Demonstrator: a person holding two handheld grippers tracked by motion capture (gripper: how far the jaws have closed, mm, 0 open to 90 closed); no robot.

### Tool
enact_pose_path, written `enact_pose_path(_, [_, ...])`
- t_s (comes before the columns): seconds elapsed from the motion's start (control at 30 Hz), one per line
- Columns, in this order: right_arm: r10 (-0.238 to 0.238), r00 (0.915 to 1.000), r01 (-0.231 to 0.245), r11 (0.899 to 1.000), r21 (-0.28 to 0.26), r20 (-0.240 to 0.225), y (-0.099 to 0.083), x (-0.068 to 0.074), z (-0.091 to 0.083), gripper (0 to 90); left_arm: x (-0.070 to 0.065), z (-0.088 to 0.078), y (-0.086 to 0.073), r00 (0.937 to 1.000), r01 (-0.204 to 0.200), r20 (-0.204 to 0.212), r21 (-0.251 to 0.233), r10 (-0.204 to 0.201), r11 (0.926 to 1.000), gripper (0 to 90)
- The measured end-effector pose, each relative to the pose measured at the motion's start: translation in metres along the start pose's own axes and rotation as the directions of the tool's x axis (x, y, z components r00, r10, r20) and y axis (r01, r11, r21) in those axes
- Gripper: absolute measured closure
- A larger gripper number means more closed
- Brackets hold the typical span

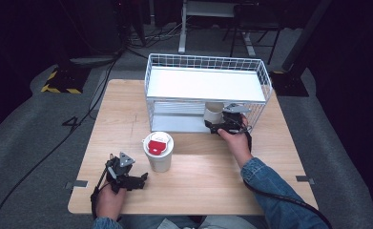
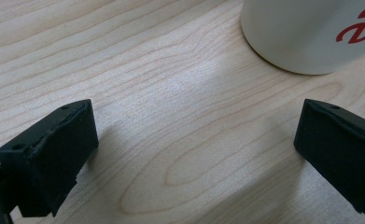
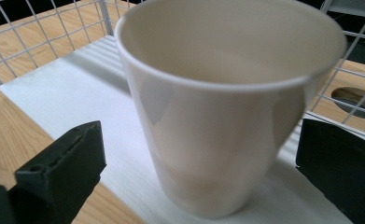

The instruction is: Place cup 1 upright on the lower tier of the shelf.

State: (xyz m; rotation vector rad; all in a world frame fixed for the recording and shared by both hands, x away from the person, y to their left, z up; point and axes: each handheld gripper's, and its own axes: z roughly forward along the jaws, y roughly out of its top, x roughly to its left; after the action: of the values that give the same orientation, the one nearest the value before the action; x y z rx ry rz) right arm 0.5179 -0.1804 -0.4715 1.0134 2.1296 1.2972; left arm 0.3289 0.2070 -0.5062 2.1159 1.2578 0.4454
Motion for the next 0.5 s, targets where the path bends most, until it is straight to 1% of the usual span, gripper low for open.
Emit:
enact_pose_path(0.03, [0.005,1.0000,-0.005,1.000,0.010,0.005,-0.001,0.001,-0.003,1.9,0.000,0.000,0.000,1.0000,0.000,0.000,0.000,0.000,1.0000,0.1])
enact_pose_path(0.07, [-0.006,0.9999,0.006,1.000,0.007,0.008,-0.001,0.001,-0.004,2.0,0.000,0.000,0.000,1.0000,0.000,0.000,0.000,0.000,1.0000,0.1])
enact_pose_path(0.1, [-0.006,0.9999,0.006,1.000,0.007,0.008,-0.001,0.001,-0.004,2.0,0.000,0.000,0.000,1.0000,0.000,0.000,0.000,0.000,1.0000,0.1])
enact_pose_path(0.13, [-0.014,0.9999,0.014,1.000,0.006,-0.001,-0.002,0.000,-0.008,2.4,0.000,0.000,0.000,1.0000,0.005,-0.001,-0.002,-0.005,1.0000,0.1])
enact_pose_path(0.2, [-0.014,0.9999,0.014,1.000,0.015,-0.003,-0.004,0.001,-0.012,2.6,0.000,0.000,0.000,1.0000,0.003,0.000,-0.002,-0.003,1.0000,0.1])
enact_pose_path(0.37, [-0.002,0.9997,0.003,1.000,0.022,-0.022,-0.006,0.002,-0.024,3.2,-0.001,0.000,0.000,1.0000,0.002,-0.001,-0.002,-0.002,1.0000,0.1])
enact_pose_path(0.43, [-0.008,0.9997,0.008,1.000,0.024,-0.022,-0.007,0.002,-0.027,3.2,-0.001,0.000,0.000,1.0000,0.003,-0.002,-0.002,-0.003,1.0000,0.1])
enact_pose_path(0.47, [-0.020,0.9994,0.021,0.999,0.029,-0.029,-0.007,0.002,-0.034,3.9,-0.001,0.000,0.000,1.0000,0.005,-0.003,0.000,-0.005,1.0000,0.1])
enact_pose_path(0.5, [-0.023,0.9992,0.024,0.999,0.028,-0.034,-0.007,0.001,-0.037,4.0,-0.001,0.000,0.000,1.0000,0.005,-0.003,0.000,-0.005,1.0000,0.1])
